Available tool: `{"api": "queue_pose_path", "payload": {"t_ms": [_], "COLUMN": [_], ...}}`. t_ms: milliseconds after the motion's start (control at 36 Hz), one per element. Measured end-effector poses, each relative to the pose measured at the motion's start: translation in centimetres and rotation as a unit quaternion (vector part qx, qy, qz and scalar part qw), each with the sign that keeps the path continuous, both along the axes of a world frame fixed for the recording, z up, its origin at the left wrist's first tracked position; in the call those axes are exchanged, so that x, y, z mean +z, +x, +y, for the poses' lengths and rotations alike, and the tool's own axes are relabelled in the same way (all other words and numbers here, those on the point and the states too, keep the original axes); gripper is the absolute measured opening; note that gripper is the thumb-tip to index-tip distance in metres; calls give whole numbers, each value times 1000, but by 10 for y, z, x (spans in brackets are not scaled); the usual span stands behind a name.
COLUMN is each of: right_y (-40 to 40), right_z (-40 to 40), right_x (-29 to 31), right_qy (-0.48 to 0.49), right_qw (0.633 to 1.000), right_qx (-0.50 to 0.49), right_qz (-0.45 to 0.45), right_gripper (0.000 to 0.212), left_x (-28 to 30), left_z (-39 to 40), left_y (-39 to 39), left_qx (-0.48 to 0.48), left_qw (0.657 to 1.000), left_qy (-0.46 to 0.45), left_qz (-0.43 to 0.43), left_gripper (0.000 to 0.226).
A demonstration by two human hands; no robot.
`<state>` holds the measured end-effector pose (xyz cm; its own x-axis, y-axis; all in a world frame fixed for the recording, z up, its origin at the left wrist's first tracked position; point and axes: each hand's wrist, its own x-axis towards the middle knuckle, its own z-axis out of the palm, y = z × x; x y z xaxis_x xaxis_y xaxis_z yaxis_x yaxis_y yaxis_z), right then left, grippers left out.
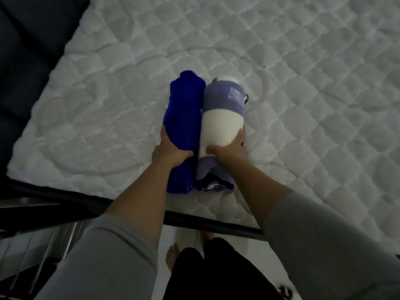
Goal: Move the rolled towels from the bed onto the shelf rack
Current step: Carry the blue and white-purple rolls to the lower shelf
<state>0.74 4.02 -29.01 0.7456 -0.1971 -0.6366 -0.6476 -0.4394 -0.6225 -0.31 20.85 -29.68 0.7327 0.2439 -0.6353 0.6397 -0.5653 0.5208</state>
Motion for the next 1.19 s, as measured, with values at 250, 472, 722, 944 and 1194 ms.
{"api": "queue_pose_path", "payload": {"t_ms": [250, 472, 722, 944, 1194], "right_y": [10, 7, -26, -89, -175], "right_z": [-9, 9, 48, 64, 77], "right_x": [28, 70, 126, 134, 102], "right_qy": [8, 59, 158, 292, 191], "right_qw": [999, 997, 973, 936, 943], "right_qx": [2, 53, 136, 196, 238], "right_qz": [33, -5, -101, -15, -133], "right_gripper": [141, 103, 136, 65, 121], "left_x": [40, 89, 146, 169, 168], "left_z": [-17, -2, 26, 31, 8], "left_y": [-17, -40, -97, -190, -313], "left_qx": [66, 130, 221, 291, 369], "left_qw": [997, 989, 969, 945, 918], "left_qy": [-34, -29, -11, 16, 0], "left_qz": [-24, -59, -110, -150, -146], "left_gripper": [119, 117, 120, 110, 116]}}
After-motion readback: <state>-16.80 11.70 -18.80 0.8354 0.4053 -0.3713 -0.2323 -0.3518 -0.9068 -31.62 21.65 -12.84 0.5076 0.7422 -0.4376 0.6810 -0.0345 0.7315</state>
